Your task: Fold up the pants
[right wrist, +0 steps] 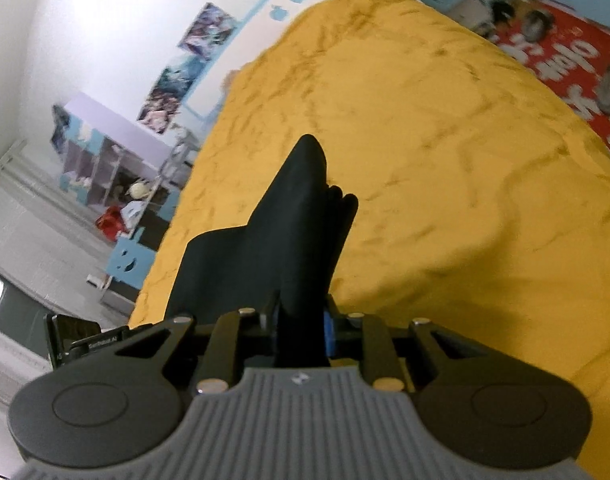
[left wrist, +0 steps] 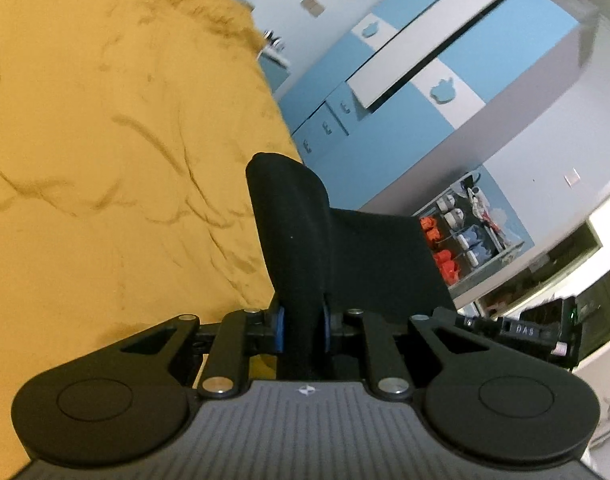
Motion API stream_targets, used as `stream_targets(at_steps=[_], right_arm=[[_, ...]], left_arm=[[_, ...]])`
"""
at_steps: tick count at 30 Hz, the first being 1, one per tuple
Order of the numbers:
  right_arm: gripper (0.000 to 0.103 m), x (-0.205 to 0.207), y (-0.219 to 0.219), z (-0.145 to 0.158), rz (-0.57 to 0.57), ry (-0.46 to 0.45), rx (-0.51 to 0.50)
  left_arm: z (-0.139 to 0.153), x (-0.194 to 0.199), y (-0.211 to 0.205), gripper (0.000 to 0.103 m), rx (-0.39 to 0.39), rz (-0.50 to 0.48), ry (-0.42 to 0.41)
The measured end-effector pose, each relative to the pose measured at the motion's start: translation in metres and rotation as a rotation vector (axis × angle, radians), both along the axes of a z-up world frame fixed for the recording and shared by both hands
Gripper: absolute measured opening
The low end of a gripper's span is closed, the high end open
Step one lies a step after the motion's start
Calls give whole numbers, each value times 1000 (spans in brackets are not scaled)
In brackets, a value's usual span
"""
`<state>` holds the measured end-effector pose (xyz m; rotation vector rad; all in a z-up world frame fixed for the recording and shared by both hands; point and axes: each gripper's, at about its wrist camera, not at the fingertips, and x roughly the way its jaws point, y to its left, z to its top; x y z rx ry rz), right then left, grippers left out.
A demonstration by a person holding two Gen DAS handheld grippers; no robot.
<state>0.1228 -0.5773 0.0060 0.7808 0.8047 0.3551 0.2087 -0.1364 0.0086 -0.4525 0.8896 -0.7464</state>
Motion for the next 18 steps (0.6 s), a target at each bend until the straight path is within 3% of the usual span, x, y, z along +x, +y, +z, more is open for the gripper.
stream_targets(at_steps=[4, 11, 18], right_arm=[[15, -3, 36, 30, 51, -53, 4], [15, 5, 115, 48, 152, -110, 64], [15, 16, 193, 43, 212, -130, 138]], left_arm=[[32, -16, 36, 18, 26, 8, -63], [72, -42, 106, 18, 128, 71, -141], [77, -44, 156, 18, 200, 125, -150]])
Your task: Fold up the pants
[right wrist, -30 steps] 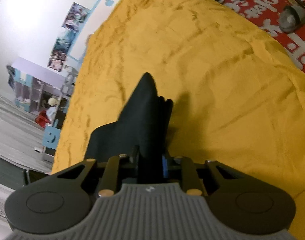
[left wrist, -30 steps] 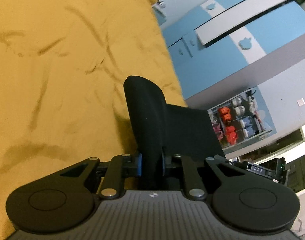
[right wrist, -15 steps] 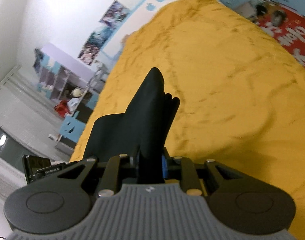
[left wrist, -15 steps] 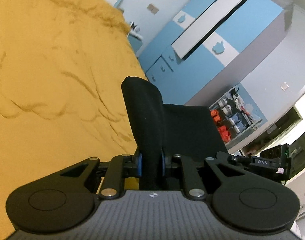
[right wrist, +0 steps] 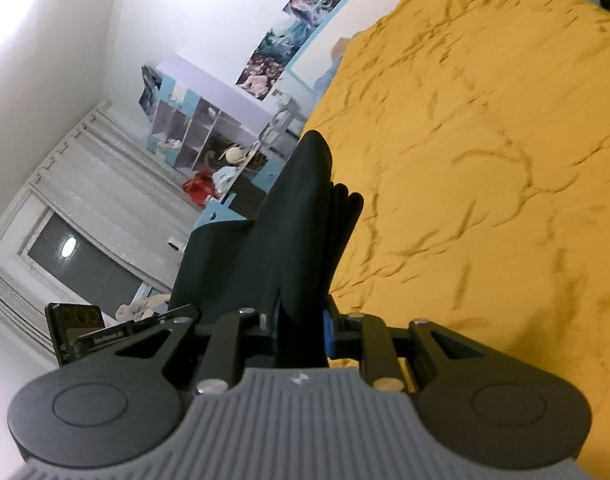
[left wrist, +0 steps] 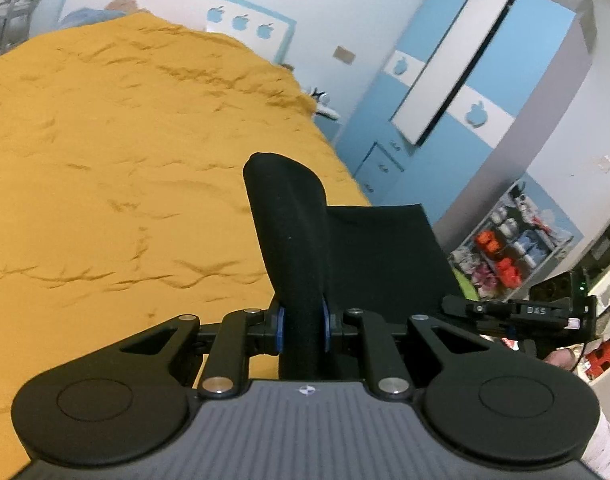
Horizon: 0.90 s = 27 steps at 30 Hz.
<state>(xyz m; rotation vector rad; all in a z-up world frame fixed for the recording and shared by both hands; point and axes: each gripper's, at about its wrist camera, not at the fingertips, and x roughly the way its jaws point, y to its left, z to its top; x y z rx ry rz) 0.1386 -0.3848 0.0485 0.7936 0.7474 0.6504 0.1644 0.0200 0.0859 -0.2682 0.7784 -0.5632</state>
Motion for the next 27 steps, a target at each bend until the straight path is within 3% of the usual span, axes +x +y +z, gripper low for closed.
stream_targets(at_steps=[5, 10, 18, 22, 27], right_arm=[[15, 8, 33, -28, -16, 43, 18], [15, 20, 55, -76, -50, 154, 16], [15, 47, 54, -140, -92, 281, 2], [15, 65, 55, -163, -96, 312, -26], [15, 75, 51, -192, -95, 320, -6]], left_arm=[[-42, 22, 15, 18, 13, 25, 63], [-98, 51, 21, 18, 1, 35, 183], [-170, 95, 28, 18, -74, 35, 299], [-205, 109, 40, 19, -104, 62, 337], [-229, 108, 54, 20, -171, 64, 355]])
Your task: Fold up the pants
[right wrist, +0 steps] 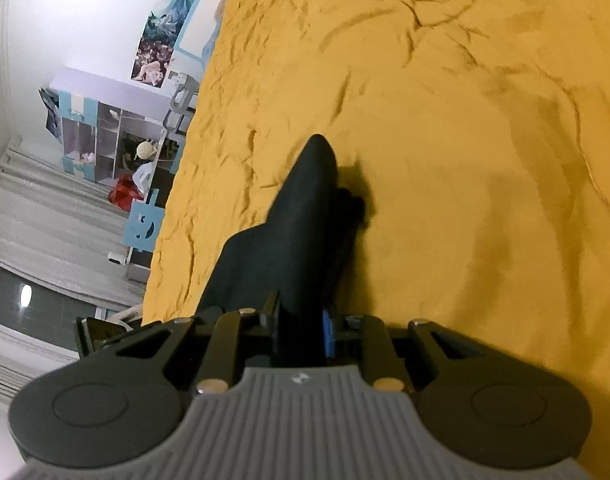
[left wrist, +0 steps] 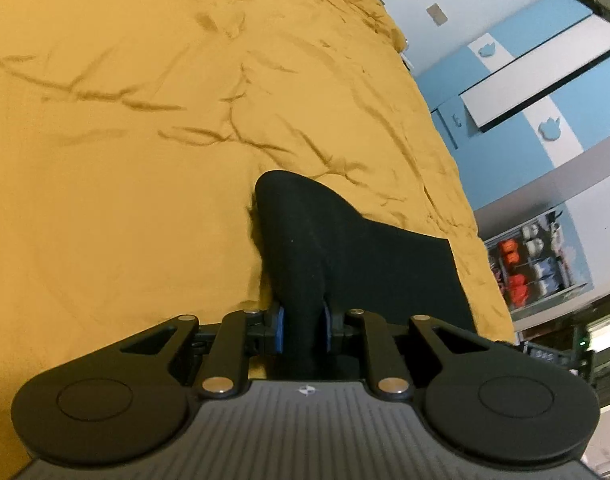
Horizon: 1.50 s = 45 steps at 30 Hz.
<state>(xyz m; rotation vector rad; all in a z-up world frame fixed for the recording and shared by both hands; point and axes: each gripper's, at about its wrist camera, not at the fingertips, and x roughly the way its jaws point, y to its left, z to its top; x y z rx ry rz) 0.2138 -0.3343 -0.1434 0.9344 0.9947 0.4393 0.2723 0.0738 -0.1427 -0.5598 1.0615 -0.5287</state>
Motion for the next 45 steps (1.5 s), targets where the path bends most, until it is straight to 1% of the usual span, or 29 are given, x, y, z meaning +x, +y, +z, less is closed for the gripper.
stream_targets(at_steps=[3, 6, 7, 8, 9, 10, 11, 12, 14, 15, 16, 17, 18, 19, 20, 22, 24, 27, 30, 32, 34, 37, 39, 40, 41, 42, 43, 44, 45], right_arm=[[13, -1, 1, -15, 5, 5, 9], [14, -2, 0, -23, 4, 2, 22], [17, -2, 1, -21, 9, -8, 13], [24, -4, 0, -17, 13, -18, 0], [29, -4, -1, -10, 15, -32, -25], [40, -4, -2, 0, 11, -55, -81], [46, -4, -4, 12, 1, -87, -137], [46, -3, -5, 26, -4, -135, -195], [42, 5, -4, 46, 3, -205, -259], [38, 12, 1, 54, 5, -241, -286], [27, 18, 6, 57, 11, -266, -310], [17, 27, 14, 59, 19, -288, -341], [13, 37, 23, 58, 30, -302, -365], [8, 44, 29, 55, 42, -312, -383], [5, 52, 35, 49, 54, -319, -404], [0, 62, 37, 33, 49, -296, -429], [0, 72, 34, 19, 31, -266, -424], [0, 83, 35, 1, 39, -228, -432], [0, 86, 35, -12, 27, -198, -420], [0, 84, 35, -8, 19, -199, -436], [0, 74, 33, 5, 11, -219, -488], [0, 48, 30, 31, 16, -263, -517], [2, 23, 37, 50, 38, -298, -574], [6, 12, 42, 60, 48, -323, -599], [14, 0, 48, 68, 59, -348, -619], [19, -15, 55, 76, 74, -381, -640], [27, -28, 61, 82, 85, -412, -654], [27, -43, 69, 88, 103, -451, -674], [27, -57, 78, 92, 126, -485, -698]], left_arm=[[-7, 0, 3, 22, -11, -7, -3], [-5, 2, 5, 34, -2, -1, 23], [1, 4, 6, 35, 13, 3, 32], [7, 4, 6, 35, 38, 11, 19], [16, 3, 6, 35, 77, 26, -16], [28, 1, 6, 35, 133, 48, -63], [40, -1, 5, 35, 177, 65, -117], [48, -2, 3, 35, 185, 70, -160], [57, 2, -6, 35, 191, 91, -208], [57, 6, -12, 31, 206, 98, -223], [54, 10, -22, 27, 231, 103, -233], [49, 14, -29, 24, 247, 103, -232], [43, 17, -35, 19, 255, 109, -226], [36, 20, -39, 17, 256, 113, -219], [30, 20, -41, 15, 258, 125, -213], [19, 22, -38, 9, 251, 166, -193], [13, 24, -32, 7, 235, 186, -174], [5, 25, -28, 6, 244, 196, -145], [8, 25, -29, 6, 281, 191, -146], [18, 22, -29, 6, 337, 204, -155], [32, 12, -26, 7, 377, 194, -173], [54, -15, -26, 7, 405, 125, -225], [68, -36, -30, 7, 445, 89, -252], [76, -50, -32, 7, 464, 69, -279], [82, -62, -33, 7, 475, 51, -303], [87, -75, -35, 8, 483, 37, -323], [91, -89, -36, 14, 485, 22, -340], [93, -100, -37, 17, 483, 14, -347], [94, -112, -37, 23, 478, 10, -354]])
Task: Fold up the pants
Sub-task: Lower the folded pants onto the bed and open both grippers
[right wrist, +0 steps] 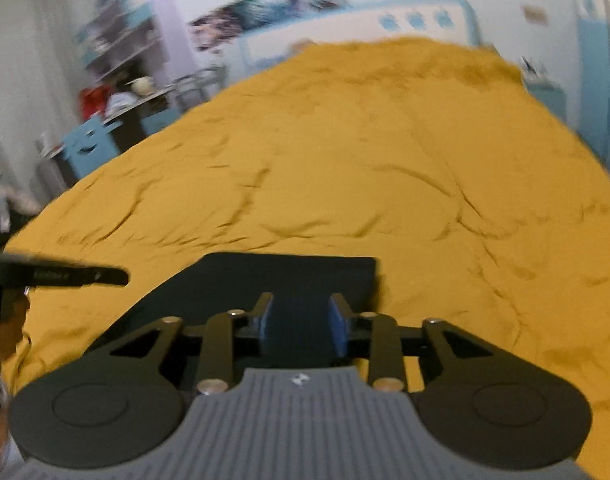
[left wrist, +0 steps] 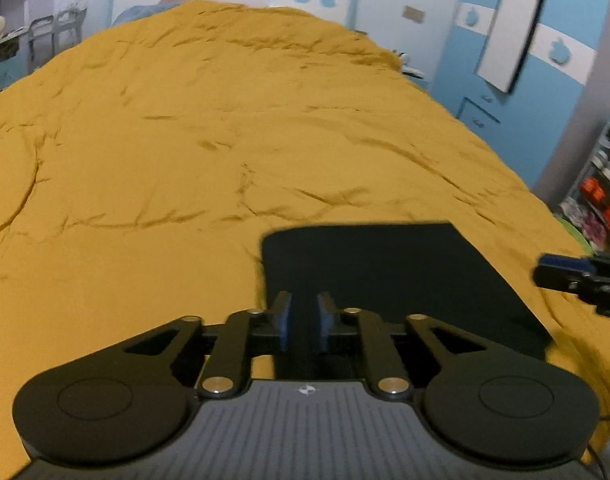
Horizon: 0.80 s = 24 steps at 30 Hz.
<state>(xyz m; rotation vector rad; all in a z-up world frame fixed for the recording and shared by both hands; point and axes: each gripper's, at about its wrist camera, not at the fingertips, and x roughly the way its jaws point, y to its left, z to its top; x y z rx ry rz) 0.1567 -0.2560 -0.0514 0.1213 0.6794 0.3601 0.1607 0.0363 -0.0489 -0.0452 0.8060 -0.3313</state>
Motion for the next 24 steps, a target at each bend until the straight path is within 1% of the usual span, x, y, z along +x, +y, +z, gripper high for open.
stream_targets(at_steps=[1, 2, 3, 4, 5, 6, 7, 9, 11, 13, 14, 16, 20, 22, 24], right_arm=[[29, -12, 8, 2, 23, -24, -29], [29, -24, 18, 2, 44, -49, -63], [30, -34, 26, 0, 58, -67, -86], [35, -45, 34, -3, 71, -87, -109], [44, -51, 41, -6, 76, -103, -135], [47, -57, 47, -11, 76, -117, -173], [49, -61, 53, -17, 77, -117, -205], [50, -64, 57, -32, 71, -102, -204], [51, -66, 59, -45, 45, -79, -217], [53, -69, 61, -58, 44, -84, -225], [53, -70, 63, -63, 47, -85, -236], [53, -73, 63, -75, 51, -83, -244], [53, -79, 63, -88, 55, -92, -253], [53, -79, 63, -89, 54, -93, -251], [53, -80, 60, -87, 51, -91, -243]], left_arm=[[0, -12, -2, 31, -2, -4, -9], [-1, -25, -6, 34, 4, -4, -28], [-3, -36, -9, 42, 8, -4, -49], [-6, -47, -12, 52, 13, 5, -68], [-10, -54, -15, 56, 12, 15, -74], [-14, -61, -18, 60, 9, 23, -75], [-20, -65, -23, 64, 17, 27, -77], [-32, -71, -31, 71, 69, 50, -85], [-42, -77, -39, 75, 129, 57, -103], [-49, -81, -41, 79, 146, 56, -108], [-53, -81, -40, 80, 144, 57, -100], [-59, -82, -35, 86, 129, 68, -87], [-65, -88, -24, 87, 74, 78, -69], [-63, -92, -23, 87, 68, 74, -72], [-59, -93, -20, 87, 45, 69, -68]])
